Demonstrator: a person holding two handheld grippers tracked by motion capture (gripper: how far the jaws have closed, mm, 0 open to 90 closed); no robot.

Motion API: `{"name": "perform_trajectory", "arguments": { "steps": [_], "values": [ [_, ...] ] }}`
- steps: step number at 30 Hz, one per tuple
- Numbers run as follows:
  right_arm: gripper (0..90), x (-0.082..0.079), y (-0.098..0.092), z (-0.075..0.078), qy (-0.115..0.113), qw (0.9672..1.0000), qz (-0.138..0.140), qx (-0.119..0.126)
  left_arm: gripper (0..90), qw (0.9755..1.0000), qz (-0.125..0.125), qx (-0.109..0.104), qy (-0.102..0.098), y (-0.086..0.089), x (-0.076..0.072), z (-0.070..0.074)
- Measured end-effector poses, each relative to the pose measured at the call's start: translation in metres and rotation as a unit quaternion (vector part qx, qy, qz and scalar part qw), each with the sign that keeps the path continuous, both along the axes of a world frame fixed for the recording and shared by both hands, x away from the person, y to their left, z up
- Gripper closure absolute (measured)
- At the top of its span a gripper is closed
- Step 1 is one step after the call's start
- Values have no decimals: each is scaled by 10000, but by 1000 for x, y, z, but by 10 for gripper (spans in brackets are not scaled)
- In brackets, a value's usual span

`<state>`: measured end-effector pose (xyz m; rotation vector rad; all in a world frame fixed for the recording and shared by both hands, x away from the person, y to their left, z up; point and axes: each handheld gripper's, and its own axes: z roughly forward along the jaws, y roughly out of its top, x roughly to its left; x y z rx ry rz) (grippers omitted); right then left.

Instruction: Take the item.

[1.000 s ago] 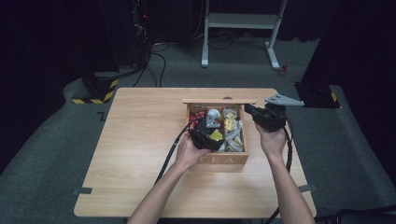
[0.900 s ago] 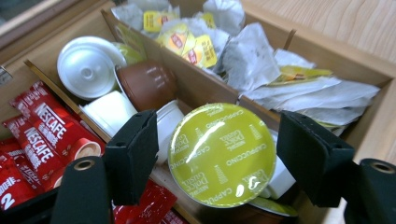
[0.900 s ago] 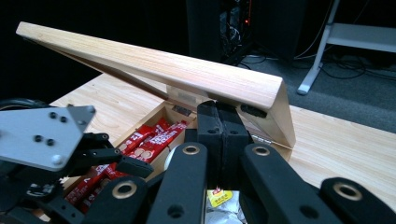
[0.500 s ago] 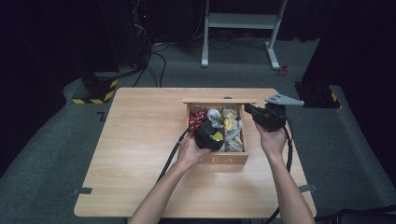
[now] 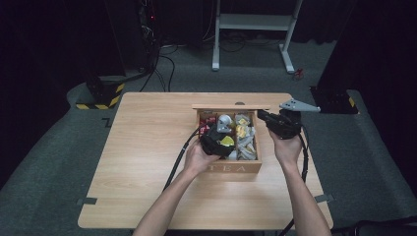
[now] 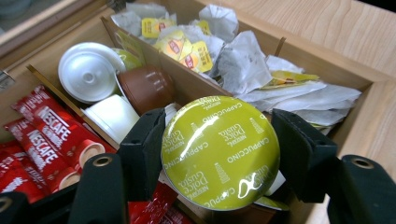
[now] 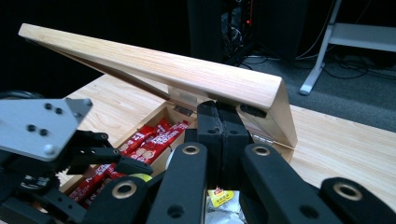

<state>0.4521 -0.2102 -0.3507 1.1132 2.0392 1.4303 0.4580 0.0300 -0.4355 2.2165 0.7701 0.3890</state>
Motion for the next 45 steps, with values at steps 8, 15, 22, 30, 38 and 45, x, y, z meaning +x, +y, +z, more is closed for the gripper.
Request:
{"name": "perform_trajectory", "arguments": {
  "steps": [8,15,22,30,38,45],
  "values": [
    [900,-1,0,-1,-4,10000,4,25,382,9999,35,-58,-102,8,-3,5],
    [899,-1,1,-2,4,10000,9,6,383,9997,60,-172,-143,16,-7,10],
    [899,-1,2,-3,2,10000,18,15,382,9995,59,-250,-174,20,-10,13],
    [899,-1,2,-3,-1,10000,9,7,383,9992,74,-326,-235,29,-14,18],
    [899,-1,2,-3,0,10000,11,24,383,9990,90,-337,-275,34,-15,19],
    [899,-1,2,-4,-6,10000,25,37,383,9985,131,-471,-249,42,-20,22]
  ]
}}
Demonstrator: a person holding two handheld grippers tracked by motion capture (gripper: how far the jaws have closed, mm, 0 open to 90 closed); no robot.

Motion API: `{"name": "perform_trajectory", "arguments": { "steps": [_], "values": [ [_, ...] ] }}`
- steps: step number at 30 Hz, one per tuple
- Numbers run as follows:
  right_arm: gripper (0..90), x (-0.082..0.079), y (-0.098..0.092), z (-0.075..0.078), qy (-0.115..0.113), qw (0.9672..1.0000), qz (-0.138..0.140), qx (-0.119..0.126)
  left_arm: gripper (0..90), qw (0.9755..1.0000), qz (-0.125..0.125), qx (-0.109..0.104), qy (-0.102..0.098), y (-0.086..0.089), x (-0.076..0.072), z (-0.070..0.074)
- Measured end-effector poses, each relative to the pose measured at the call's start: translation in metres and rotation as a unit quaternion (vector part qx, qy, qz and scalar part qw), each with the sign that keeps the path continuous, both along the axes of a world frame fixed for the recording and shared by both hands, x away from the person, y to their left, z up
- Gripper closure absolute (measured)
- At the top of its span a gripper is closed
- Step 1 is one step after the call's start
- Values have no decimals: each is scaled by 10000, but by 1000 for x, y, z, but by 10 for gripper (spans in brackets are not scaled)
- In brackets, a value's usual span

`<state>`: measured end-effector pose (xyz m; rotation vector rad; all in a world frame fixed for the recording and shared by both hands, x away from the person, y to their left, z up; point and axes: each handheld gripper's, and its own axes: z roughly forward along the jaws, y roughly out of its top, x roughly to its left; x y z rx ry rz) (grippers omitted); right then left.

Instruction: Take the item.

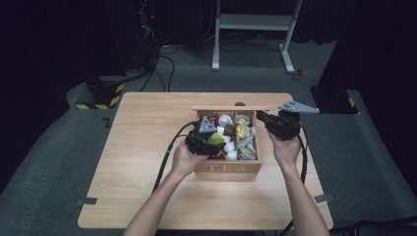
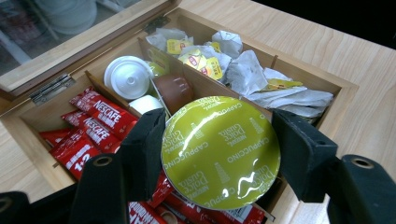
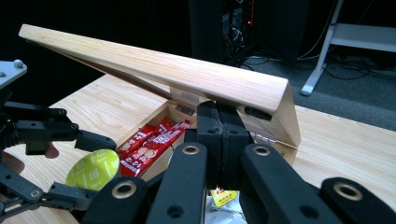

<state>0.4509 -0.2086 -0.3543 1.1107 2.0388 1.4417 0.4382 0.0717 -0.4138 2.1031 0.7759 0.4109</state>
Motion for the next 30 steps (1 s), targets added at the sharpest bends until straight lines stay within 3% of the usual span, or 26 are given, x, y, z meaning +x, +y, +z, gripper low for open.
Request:
{"name": "perform_trajectory", "arguments": {
  "steps": [2,4,6,12,17,21,30],
  "values": [
    [898,0,0,0,1,10000,-7,-3,383,10000,-1,-87,-6,1,-4,2],
    [898,0,0,0,6,10000,-6,-9,383,9999,31,77,-144,1,-8,5],
    [899,0,0,0,5,10000,4,-10,382,9998,44,99,-138,3,-9,5],
    [899,-1,0,0,15,10000,-9,-28,383,9999,90,-133,-12,14,-9,4],
    [898,-1,0,0,6,10000,-7,-32,383,9998,89,-177,-26,21,-11,6],
    [899,-1,0,0,6,10000,-11,-40,383,9988,16,-484,46,27,-12,8],
    [899,-1,0,0,-4,10000,-13,-29,383,9988,188,-459,20,37,-13,10]
  ]
}}
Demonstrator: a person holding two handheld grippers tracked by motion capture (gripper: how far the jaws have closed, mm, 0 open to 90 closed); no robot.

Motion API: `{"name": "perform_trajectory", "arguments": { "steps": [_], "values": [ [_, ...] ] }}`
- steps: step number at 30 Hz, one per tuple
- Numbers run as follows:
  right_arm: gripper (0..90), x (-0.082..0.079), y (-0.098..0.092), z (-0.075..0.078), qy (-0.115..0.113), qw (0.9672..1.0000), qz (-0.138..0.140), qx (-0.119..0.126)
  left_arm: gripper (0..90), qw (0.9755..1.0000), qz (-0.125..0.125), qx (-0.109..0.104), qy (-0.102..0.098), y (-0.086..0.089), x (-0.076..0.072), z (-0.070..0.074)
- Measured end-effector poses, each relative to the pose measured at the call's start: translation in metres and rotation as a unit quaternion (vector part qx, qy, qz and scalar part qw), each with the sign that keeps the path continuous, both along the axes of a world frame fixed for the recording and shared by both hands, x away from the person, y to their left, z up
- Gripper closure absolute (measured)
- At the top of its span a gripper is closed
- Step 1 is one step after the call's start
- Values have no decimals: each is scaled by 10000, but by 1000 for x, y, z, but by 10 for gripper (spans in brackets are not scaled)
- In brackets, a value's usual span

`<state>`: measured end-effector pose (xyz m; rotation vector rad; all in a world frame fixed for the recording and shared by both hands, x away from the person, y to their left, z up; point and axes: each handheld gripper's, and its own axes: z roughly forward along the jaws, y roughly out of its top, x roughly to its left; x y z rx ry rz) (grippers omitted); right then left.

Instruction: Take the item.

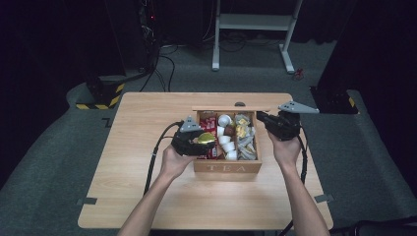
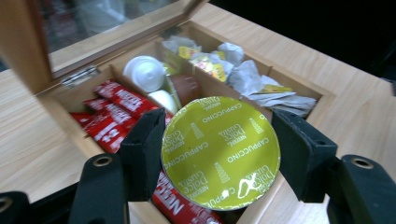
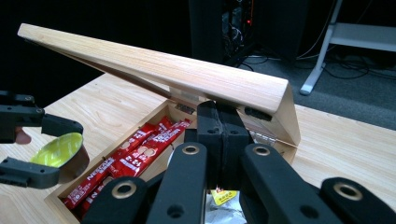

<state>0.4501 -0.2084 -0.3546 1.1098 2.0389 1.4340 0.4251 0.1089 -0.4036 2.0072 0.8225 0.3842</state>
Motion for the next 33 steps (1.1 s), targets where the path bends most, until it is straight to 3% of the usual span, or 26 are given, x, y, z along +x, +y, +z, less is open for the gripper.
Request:
{"name": "perform_trajectory", "arguments": {
  "steps": [18,33],
  "values": [
    [899,0,0,0,13,10000,3,-15,383,9996,172,-164,130,25,-4,-5],
    [898,-1,0,0,14,10000,8,-30,384,9989,410,-124,166,52,-8,-3]
  ]
}}
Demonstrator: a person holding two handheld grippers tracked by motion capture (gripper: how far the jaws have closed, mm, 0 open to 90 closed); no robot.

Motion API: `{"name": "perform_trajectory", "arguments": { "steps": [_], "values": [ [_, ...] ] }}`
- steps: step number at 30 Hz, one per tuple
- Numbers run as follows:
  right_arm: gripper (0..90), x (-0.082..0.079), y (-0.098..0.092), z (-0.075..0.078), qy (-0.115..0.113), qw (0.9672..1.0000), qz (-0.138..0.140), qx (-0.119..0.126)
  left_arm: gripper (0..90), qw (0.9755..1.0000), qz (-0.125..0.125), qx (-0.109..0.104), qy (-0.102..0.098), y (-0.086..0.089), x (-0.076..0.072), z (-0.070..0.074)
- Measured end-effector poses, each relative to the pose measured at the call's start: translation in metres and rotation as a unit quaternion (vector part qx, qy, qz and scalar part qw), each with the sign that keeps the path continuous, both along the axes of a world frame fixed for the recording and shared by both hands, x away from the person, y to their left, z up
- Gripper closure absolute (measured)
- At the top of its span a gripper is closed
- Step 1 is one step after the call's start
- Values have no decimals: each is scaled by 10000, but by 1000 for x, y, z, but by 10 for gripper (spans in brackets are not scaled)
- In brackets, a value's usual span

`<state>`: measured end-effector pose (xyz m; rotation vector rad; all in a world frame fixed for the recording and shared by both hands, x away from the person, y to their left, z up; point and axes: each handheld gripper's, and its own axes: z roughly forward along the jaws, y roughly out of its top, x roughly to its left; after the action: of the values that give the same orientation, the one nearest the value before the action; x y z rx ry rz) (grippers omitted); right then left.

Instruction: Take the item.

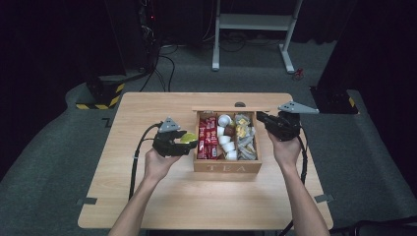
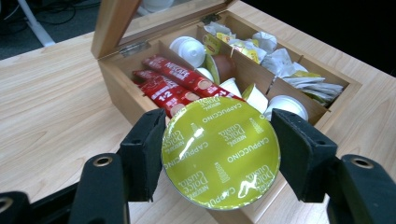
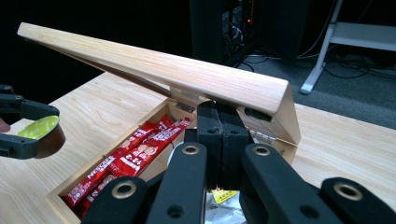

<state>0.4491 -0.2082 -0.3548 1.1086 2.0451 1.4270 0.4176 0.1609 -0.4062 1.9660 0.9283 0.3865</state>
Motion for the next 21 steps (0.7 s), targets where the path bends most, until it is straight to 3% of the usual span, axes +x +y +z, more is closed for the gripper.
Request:
{"name": "perform_trajectory", "arguments": {
  "steps": [21],
  "values": [
    [899,-1,0,-1,0,10000,3,-1,383,9993,372,10,-63,36,-5,-6]
  ]
}}
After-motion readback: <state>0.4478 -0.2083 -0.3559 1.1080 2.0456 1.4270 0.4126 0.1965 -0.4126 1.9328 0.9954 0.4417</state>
